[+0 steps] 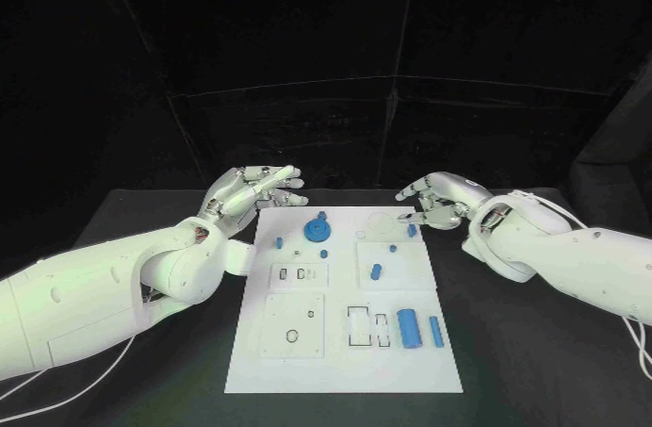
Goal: Assemble the parts on the task board
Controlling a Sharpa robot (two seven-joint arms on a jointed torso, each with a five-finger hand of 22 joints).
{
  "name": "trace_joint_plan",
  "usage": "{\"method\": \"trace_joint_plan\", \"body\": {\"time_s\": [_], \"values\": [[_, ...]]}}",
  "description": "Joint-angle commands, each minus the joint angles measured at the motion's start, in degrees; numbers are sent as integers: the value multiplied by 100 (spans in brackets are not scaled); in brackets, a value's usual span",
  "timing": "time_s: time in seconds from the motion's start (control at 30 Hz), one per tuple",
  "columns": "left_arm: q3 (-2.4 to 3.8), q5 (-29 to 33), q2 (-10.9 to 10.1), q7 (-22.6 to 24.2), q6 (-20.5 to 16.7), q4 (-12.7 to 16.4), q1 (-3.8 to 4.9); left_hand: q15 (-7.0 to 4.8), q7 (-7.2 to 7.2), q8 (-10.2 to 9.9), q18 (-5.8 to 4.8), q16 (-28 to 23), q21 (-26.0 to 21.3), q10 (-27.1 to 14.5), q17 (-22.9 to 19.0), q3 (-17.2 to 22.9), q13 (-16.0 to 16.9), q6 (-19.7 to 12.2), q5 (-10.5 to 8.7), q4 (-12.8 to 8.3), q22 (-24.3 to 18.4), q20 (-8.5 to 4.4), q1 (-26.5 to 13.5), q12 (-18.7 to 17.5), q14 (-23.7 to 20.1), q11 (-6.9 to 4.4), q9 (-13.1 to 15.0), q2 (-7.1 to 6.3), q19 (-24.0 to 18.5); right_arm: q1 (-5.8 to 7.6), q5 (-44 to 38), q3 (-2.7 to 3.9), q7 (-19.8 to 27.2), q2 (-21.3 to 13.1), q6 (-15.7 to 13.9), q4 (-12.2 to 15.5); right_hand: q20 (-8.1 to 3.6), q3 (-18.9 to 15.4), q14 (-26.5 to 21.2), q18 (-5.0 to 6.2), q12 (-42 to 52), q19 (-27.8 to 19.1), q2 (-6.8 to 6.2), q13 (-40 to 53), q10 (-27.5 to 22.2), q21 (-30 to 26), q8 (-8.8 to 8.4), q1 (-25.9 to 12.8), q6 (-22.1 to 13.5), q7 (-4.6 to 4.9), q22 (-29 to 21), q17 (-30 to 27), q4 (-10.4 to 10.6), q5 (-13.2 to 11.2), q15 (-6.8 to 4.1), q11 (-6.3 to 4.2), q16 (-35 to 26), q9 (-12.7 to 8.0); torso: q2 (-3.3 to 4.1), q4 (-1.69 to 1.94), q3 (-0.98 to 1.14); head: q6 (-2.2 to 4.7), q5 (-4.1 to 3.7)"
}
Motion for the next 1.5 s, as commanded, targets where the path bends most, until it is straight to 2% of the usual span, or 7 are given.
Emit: {"method": "trace_joint_plan", "body": {"time_s": [0.03, 0.23, 0.33, 0.73, 1.03, 1.37, 1.5], "values": [[1, -7, 21, 69, 94, -19, 8, 22, 27, -40, 42, -19, -24, -17, 9, 3, -6, 11, 38, -17, -8, 30, 14, -21, -21, 27, -3, 66, -3, 15, 658, -2, 573, -152, 167, -50, 28, -12, 450, -31, -22, -5, -12, 0, -20, 20, -8, 55, -52, -6, 11, 762, -49, 54, 35, 4, 2, -3, 2, -16, 14, 21, -72], [0, -7, 52, 68, 105, -64, 5, 22, 27, -40, 42, -19, -24, -17, 9, 3, -6, 11, 38, -17, -8, 30, 14, -21, -21, 27, -3, 66, -3, 5, 846, -6, 716, -340, 284, -266, 28, -28, 449, -30, -30, -7, -18, -7, -25, 18, -8, 74, -63, -6, 7, 761, -63, 93, 35, 4, 1, -3, 9, -32, 33, 7, -71], [0, -7, 67, 68, 111, -82, 4, 22, 27, -40, 42, -19, -24, -17, 9, 3, -6, 11, 38, -17, -8, 30, 14, -21, -21, 27, -3, 66, -3, -21, 898, -7, 750, -354, 354, -388, 28, -32, 450, -30, -29, -7, -18, -6, -25, 18, -6, 80, -61, -6, 6, 762, -67, 103, 35, 4, 2, -2, 9, -17, 19, -4, -75], [-1, -7, 119, 68, 129, -142, 0, 22, 27, -40, 42, -19, -24, -17, 9, 3, -6, 11, 38, -17, -8, 30, 14, -21, -21, 27, -3, 66, -3, -190, 936, -9, 816, -99, 659, -729, 25, -49, 451, -30, -16, -4, 7, 13, -8, 21, 45, 156, 35, -15, 11, 769, -119, 144, 30, -4, 4, 22, 8, 18, 2, -46, -166], [-1, -7, 120, 67, 128, -155, 0, 22, 27, -40, 42, -19, -24, -17, 9, 3, -6, 11, 38, -17, -8, 30, 14, -21, -21, 27, -3, 66, -3, -297, 833, -10, 771, 32, 769, -883, 22, -51, 451, -30, -15, -6, 18, 16, -6, 20, 62, 196, 75, -21, 10, 769, -149, 145, 25, -10, 3, 29, 5, -6, 3, -70, -145], [-1, -7, 129, 71, 136, -168, 0, 22, 27, -42, 42, -25, -28, -16, 14, 9, -5, 13, 38, -23, -11, 30, 19, -24, -21, 26, -2, 72, -2, -340, 702, -9, 706, 218, 741, -1123, 18, -36, 452, -31, -9, -4, 59, 24, 3, 22, 72, 231, 101, -22, 14, 773, -170, 133, 22, -13, 5, 33, 7, 18, 10, -77, -144], [-1, -7, 129, 74, 131, -183, 0, 22, 26, -43, 42, -29, -31, -14, 17, 13, -5, 14, 38, -27, -13, 30, 23, -26, -21, 26, -2, 76, 0, -345, 645, -9, 684, 285, 736, -1176, 18, -34, 452, -31, -5, -3, 67, 29, 7, 23, 74, 234, 107, -22, 15, 774, -172, 126, 22, -13, 6, 34, 7, 2, 13, -83, -129]]}}
